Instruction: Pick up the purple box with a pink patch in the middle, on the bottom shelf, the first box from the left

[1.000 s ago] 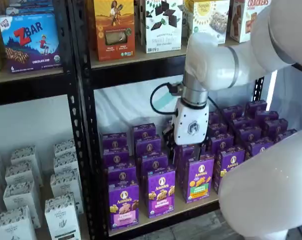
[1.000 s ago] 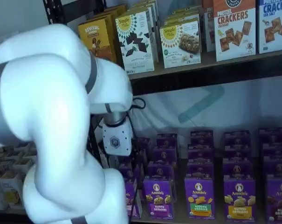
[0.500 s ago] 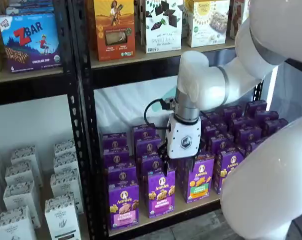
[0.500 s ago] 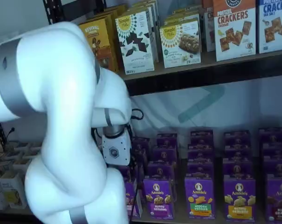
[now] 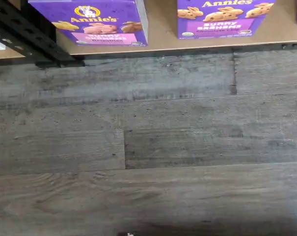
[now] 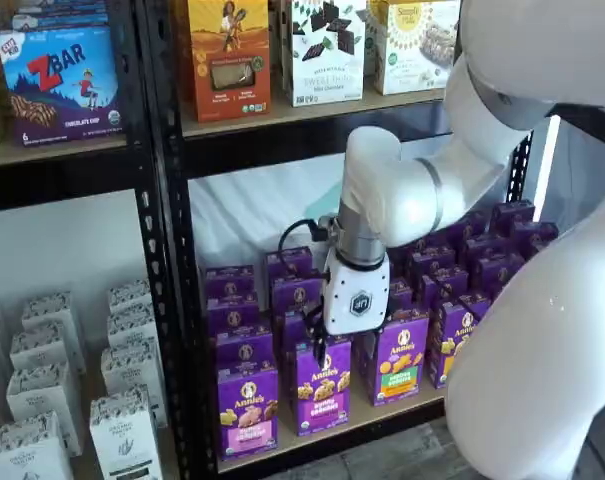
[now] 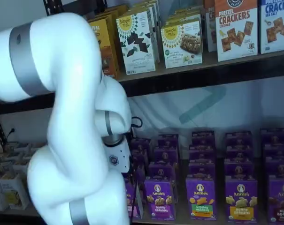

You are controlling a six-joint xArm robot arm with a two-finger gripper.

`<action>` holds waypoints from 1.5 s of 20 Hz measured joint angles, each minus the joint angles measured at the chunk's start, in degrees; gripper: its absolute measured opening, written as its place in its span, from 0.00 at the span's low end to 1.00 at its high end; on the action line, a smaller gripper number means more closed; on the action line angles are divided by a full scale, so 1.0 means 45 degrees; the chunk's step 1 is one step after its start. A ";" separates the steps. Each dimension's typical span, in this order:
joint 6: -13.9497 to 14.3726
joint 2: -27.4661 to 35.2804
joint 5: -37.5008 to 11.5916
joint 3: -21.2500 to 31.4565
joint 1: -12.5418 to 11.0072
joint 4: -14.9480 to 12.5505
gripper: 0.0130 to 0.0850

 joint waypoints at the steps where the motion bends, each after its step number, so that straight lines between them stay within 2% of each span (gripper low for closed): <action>1: 0.0015 0.0152 -0.0135 -0.0019 0.0042 0.0023 1.00; 8: 0.0549 0.1304 -0.0926 -0.0342 0.0261 -0.0388 1.00; 12: 0.0587 0.1950 -0.1200 -0.0588 0.0333 -0.0364 1.00; 18: 0.0500 0.2957 -0.1730 -0.0922 0.0549 -0.0053 1.00; 23: -0.0040 0.3854 -0.2296 -0.1232 0.0722 0.0691 1.00; 27: -0.0146 0.4594 -0.2745 -0.1535 0.0780 0.0835 1.00; 30: -0.0040 0.5159 -0.3033 -0.1805 0.0792 0.0711 1.00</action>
